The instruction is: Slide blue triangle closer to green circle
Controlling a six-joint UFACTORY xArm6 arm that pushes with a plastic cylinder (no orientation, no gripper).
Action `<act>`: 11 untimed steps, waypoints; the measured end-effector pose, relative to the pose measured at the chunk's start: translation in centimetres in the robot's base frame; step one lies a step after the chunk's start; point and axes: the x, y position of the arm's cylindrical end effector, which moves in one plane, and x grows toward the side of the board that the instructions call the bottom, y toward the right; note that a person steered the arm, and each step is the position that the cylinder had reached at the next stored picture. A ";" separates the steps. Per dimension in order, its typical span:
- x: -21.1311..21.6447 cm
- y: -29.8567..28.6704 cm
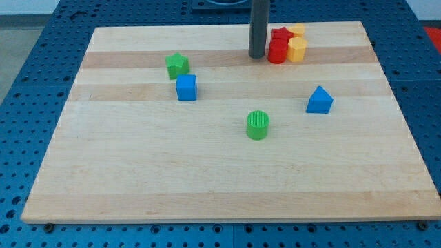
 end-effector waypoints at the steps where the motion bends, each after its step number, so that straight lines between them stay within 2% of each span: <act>1: 3.3 2.5; 3: 7.3 13.6; 4: 12.6 13.9; 5: 13.6 11.8; 6: 10.9 10.0; 7: 10.1 8.8; 10: 11.1 4.4; 11: 12.8 7.2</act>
